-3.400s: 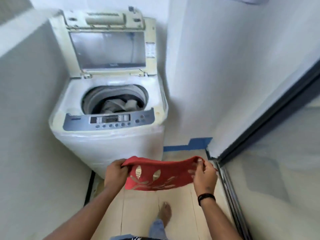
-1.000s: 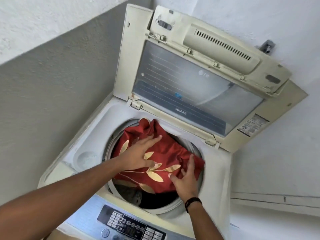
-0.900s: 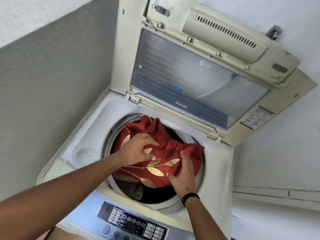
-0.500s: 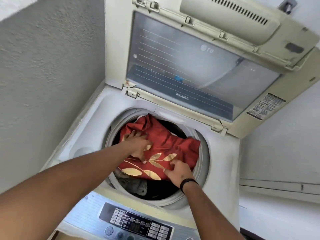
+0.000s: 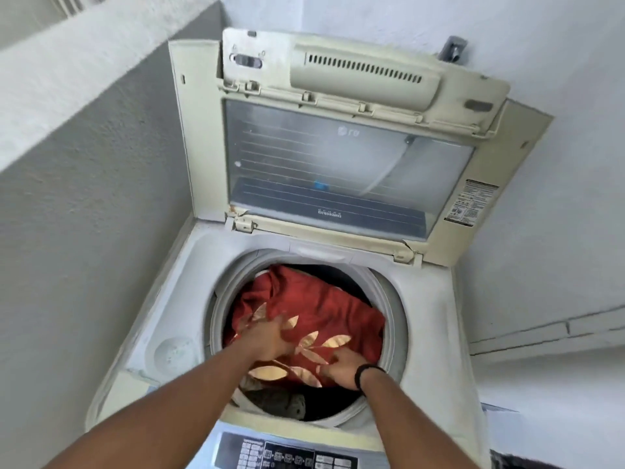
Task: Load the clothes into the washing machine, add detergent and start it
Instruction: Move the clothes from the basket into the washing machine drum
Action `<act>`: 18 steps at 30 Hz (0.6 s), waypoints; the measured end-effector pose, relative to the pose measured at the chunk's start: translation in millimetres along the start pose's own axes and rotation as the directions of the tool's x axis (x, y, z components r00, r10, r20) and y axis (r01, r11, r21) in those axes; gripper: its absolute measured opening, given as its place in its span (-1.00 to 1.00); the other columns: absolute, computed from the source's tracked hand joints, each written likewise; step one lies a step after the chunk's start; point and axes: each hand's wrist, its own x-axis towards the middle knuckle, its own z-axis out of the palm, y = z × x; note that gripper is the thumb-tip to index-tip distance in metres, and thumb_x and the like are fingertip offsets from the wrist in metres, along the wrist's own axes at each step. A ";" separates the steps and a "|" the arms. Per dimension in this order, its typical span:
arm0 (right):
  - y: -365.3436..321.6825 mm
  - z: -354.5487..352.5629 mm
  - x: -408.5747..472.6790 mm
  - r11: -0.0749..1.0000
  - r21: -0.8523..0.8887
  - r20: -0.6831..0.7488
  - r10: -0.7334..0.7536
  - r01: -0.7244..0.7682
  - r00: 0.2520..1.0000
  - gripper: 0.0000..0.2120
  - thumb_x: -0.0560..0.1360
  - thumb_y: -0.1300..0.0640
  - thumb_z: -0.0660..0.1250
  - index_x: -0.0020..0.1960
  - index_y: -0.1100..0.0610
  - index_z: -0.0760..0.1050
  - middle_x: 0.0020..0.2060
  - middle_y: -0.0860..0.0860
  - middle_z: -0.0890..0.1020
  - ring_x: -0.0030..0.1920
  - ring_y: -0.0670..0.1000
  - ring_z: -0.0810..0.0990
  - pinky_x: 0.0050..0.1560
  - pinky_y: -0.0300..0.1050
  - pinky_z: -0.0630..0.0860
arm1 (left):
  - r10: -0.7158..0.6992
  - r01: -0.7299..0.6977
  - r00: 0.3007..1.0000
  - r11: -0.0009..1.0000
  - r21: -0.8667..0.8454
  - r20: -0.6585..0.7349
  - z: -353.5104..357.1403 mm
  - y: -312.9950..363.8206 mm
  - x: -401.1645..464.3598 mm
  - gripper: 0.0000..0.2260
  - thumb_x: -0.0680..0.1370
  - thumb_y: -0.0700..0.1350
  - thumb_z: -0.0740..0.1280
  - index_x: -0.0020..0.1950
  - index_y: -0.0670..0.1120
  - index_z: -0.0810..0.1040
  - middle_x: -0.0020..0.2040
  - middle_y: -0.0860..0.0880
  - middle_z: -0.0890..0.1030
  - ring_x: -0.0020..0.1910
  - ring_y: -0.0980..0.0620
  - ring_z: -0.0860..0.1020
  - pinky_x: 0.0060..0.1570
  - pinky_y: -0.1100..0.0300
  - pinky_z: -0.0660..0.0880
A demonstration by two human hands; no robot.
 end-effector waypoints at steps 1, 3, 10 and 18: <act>-0.7 -1.3 -4.9 0.999 0.043 -0.053 -0.013 0.015 0.998 -0.55 0.50 -0.11 0.34 0.34 0.03 0.51 0.25 0.00 0.59 0.26 0.04 0.55 0.07 -0.28 0.38 | 0.018 -0.019 0.999 0.998 0.053 0.034 -4.7 -5.2 -5.8 -0.25 0.42 0.27 0.40 0.54 0.09 0.25 0.45 -0.11 0.47 0.44 -0.15 0.41 0.38 0.02 0.32; -4.3 -2.6 -20.0 0.989 0.137 -0.200 -0.032 0.061 0.979 -0.60 0.47 -0.13 0.35 0.24 0.02 0.57 0.17 -0.01 0.63 0.18 0.03 0.59 0.08 -0.22 0.44 | 0.065 -0.061 0.998 0.988 0.141 -0.026 -8.2 -2.0 -20.2 -0.32 0.44 0.26 0.39 0.51 0.10 0.34 0.41 -0.09 0.53 0.40 -0.13 0.47 0.33 0.06 0.38; 17.8 0.1 -121.8 0.793 0.542 -0.486 0.028 0.276 0.873 -0.91 0.48 0.12 0.36 -0.17 0.03 0.62 -0.19 0.00 0.72 -0.24 0.00 0.68 -0.26 -0.20 0.55 | 0.243 -0.280 0.955 0.929 -0.243 -0.173 16.1 94.5 -80.9 -0.58 0.48 0.08 0.44 0.31 -0.01 0.58 0.18 0.00 0.66 0.20 -0.01 0.60 0.13 0.18 0.47; 129.2 43.3 -286.3 0.576 0.701 -0.660 0.300 0.420 0.689 -0.86 0.54 0.03 0.38 -0.03 0.10 0.62 -0.19 0.04 0.74 -0.21 0.07 0.71 -0.25 -0.10 0.58 | 0.559 -0.617 0.784 0.658 -0.432 -0.270 84.5 216.7 -224.1 -0.88 0.51 -0.07 0.46 0.04 0.00 0.66 -0.09 0.00 0.71 -0.07 0.09 0.66 0.06 0.13 0.58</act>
